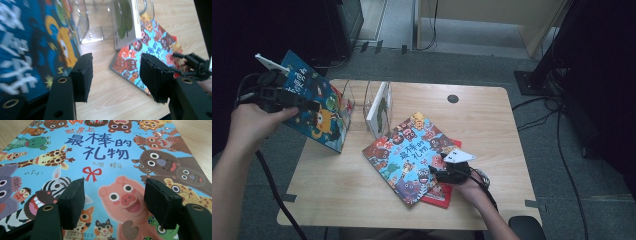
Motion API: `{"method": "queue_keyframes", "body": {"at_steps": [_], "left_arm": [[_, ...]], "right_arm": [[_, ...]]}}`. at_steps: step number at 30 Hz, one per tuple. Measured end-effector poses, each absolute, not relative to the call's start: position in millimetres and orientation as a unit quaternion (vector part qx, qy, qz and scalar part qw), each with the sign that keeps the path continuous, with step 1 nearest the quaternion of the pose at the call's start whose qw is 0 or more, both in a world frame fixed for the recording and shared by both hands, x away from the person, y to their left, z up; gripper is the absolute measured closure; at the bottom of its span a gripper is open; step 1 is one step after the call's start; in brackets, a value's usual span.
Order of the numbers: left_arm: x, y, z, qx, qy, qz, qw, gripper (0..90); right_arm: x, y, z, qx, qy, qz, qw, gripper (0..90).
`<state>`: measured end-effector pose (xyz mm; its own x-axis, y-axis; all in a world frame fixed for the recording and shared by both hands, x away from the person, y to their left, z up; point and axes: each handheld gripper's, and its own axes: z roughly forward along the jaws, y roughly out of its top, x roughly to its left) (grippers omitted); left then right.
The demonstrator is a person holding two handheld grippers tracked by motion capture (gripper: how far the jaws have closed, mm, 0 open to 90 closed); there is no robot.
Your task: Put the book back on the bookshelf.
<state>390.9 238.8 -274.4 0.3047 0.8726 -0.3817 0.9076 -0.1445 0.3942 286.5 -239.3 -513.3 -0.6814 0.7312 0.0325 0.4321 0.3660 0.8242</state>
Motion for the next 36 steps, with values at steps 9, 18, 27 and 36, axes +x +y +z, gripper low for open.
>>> {"method": "queue_keyframes", "body": {"at_steps": [9, 18, 27, 36], "left_arm": [[381, 217, -311, 0.769, 0.574, -0.043, 0.278, 45.5], [378, 207, -349, 0.765, 0.571, -0.072, 0.289, 45.0], [376, 182, -374, 0.779, 0.553, -0.079, 0.286, 45.1], [377, 156, -404, 0.796, 0.532, -0.082, 0.277, 45.3]], "right_arm": [[286, -239, -513, 0.359, 0.809, 0.432, 0.171, 32.7], [286, -240, -513, 0.358, 0.809, 0.433, 0.172, 32.7], [286, -240, -514, 0.354, 0.81, 0.434, 0.172, 32.8], [285, -240, -513, 0.354, 0.811, 0.433, 0.17, 34.3]]}}
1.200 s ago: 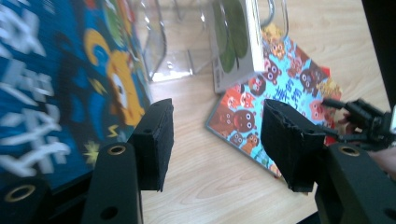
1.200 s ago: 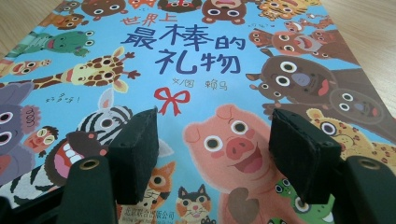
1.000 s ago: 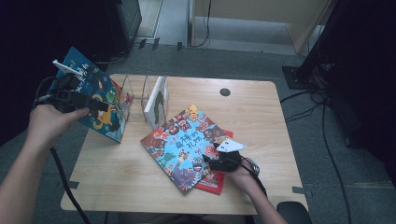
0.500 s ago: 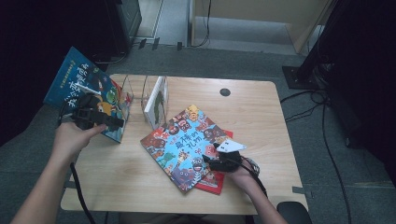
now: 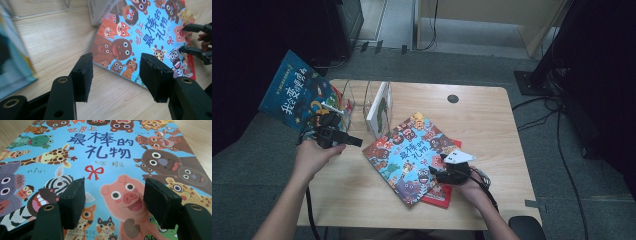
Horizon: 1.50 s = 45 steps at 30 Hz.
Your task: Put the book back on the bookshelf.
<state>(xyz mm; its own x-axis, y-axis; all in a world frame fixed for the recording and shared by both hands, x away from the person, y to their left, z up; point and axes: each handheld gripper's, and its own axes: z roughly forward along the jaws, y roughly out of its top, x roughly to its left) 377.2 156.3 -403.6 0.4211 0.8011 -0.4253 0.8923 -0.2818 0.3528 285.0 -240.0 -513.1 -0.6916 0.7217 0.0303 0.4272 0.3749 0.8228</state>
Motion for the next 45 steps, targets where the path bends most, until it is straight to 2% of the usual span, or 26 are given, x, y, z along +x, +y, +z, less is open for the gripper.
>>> {"method": "queue_keyframes", "body": {"at_steps": [10, 22, 29, 35, 40, 42, 45], "left_arm": [[378, 131, -438, 0.798, 0.523, -0.101, 0.28, 46.0], [373, 111, -467, 0.819, 0.502, -0.085, 0.267, 48.2], [370, 110, -468, 0.817, 0.503, -0.074, 0.272, 51.8], [365, 111, -472, 0.823, 0.486, -0.057, 0.289, 50.4], [363, 107, -475, 0.823, 0.494, -0.043, 0.278, 50.9], [359, 106, -470, 0.826, 0.489, -0.018, 0.28, 59.0], [360, 109, -471, 0.82, 0.491, -0.035, 0.29, 62.5]], "right_arm": [[283, -240, -511, 0.349, 0.816, 0.429, 0.166, 38.6], [283, -241, -509, 0.352, 0.819, 0.423, 0.164, 43.2], [282, -243, -508, 0.358, 0.817, 0.421, 0.164, 50.5], [282, -245, -509, 0.357, 0.814, 0.427, 0.167, 52.3], [280, -247, -507, 0.35, 0.811, 0.435, 0.177, 56.0], [280, -247, -508, 0.362, 0.808, 0.435, 0.167, 57.6], [280, -248, -510, 0.361, 0.81, 0.43, 0.17, 60.0]]}}
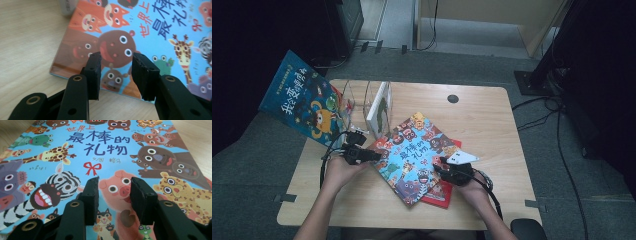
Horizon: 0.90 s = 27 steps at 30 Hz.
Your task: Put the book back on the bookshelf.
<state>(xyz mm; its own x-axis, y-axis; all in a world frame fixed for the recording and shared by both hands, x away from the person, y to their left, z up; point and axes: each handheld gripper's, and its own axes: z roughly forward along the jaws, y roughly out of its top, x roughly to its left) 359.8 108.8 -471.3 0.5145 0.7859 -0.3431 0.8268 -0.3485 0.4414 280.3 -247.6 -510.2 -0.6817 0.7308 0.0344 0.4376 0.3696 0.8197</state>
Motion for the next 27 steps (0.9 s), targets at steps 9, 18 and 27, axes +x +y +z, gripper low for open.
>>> {"method": "queue_keyframes", "body": {"at_steps": [9, 18, 27], "left_arm": [[364, 123, -472, 0.815, 0.494, -0.044, 0.299, 66.3], [374, 141, -471, 0.801, 0.514, -0.042, 0.304, 66.5], [393, 146, -467, 0.802, 0.52, -0.027, 0.291, 65.5]], "right_arm": [[280, -250, -510, 0.364, 0.808, 0.43, 0.172, 71.4], [281, -251, -510, 0.363, 0.81, 0.428, 0.17, 76.9], [281, -251, -509, 0.361, 0.812, 0.426, 0.168, 78.5]]}}
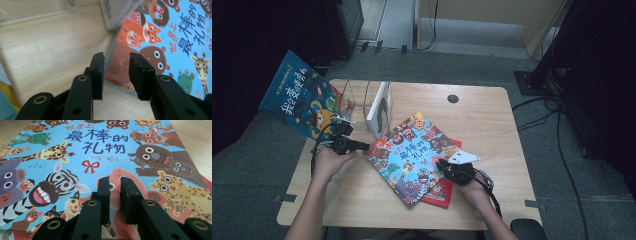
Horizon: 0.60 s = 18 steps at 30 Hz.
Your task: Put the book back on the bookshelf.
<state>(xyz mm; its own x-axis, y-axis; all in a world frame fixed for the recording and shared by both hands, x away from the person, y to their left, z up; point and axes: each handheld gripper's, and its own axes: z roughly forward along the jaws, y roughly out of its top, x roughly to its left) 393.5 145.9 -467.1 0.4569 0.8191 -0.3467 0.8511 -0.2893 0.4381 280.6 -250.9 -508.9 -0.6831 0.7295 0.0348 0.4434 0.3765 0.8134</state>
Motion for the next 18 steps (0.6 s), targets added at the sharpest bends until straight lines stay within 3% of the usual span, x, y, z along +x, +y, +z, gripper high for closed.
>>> {"method": "queue_keyframes", "body": {"at_steps": [18], "left_arm": [[391, 135, -481, 0.811, 0.507, -0.057, 0.288, 61.9]], "right_arm": [[280, -262, -505, 0.384, 0.81, 0.421, 0.141, 77.8]]}}
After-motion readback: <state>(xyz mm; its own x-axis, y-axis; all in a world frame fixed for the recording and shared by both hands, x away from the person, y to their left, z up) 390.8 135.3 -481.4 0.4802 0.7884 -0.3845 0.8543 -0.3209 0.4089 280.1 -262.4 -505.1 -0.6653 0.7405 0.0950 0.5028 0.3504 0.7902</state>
